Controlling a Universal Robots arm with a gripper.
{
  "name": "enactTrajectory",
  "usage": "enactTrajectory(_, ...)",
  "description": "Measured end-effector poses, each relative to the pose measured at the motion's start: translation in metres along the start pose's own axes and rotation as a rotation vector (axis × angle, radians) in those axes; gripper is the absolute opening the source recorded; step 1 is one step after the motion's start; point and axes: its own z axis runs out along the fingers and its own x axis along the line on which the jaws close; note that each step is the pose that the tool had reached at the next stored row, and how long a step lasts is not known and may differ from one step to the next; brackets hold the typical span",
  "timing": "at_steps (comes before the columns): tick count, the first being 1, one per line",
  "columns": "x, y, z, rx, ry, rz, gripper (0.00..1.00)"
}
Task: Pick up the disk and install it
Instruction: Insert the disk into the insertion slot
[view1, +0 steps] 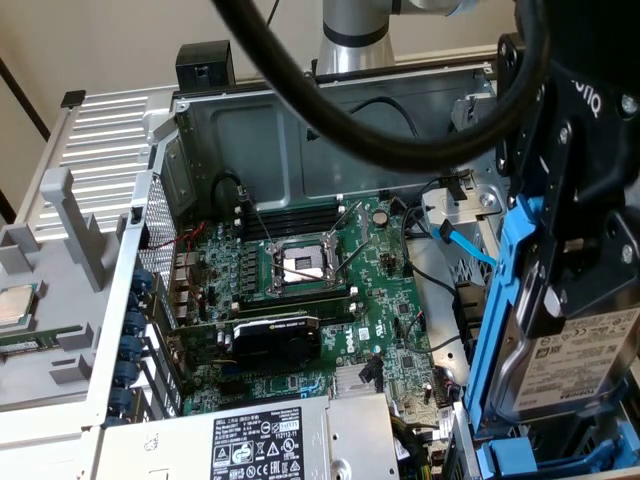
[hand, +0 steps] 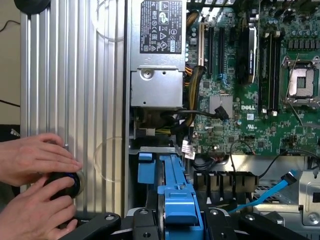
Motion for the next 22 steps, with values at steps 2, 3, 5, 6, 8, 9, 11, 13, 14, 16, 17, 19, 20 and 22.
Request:
enactTrajectory(2,-0.0001,0.0005,0.0007,0.0,0.0007,0.0,0.37)
enactTrajectory(3,-0.0002,0.0009,0.0009,0.0001,0.0006,0.0,0.37)
enactTrajectory(5,-0.0009,0.0024,0.001,0.0004,0.0007,0.0,0.37)
enactTrajectory(6,-0.0011,0.0031,0.0009,0.0002,0.0007,0.0,0.37)
enactTrajectory(8,-0.0014,0.0041,0.0009,0.0002,0.0008,0.0,0.37)
enactTrajectory(9,-0.0014,0.0041,0.0009,0.0004,0.001,0.0,0.37)
enactTrajectory(11,-0.0014,0.0042,0.0008,0.0005,0.0014,0.0,0.37)
enactTrajectory(13,-0.0014,0.0043,0.0009,0.0006,0.0015,0.0,0.37)
enactTrajectory(14,-0.0014,0.0043,0.0009,0.0005,0.0015,0.0,0.37)
enactTrajectory(16,-0.0014,0.0043,0.001,0.0005,0.0017,0.0,0.37)
enactTrajectory(17,-0.0014,0.0043,0.0011,0.0006,0.0017,0.0,0.37)
enactTrajectory(19,-0.0014,0.0043,0.0012,0.0009,0.0018,0.0,0.37)
enactTrajectory(20,-0.0014,0.0043,0.0013,0.0009,0.0018,0.0,0.37)
enactTrajectory(22,-0.0014,0.0043,0.0015,0.001,0.0017,0.0,0.37)
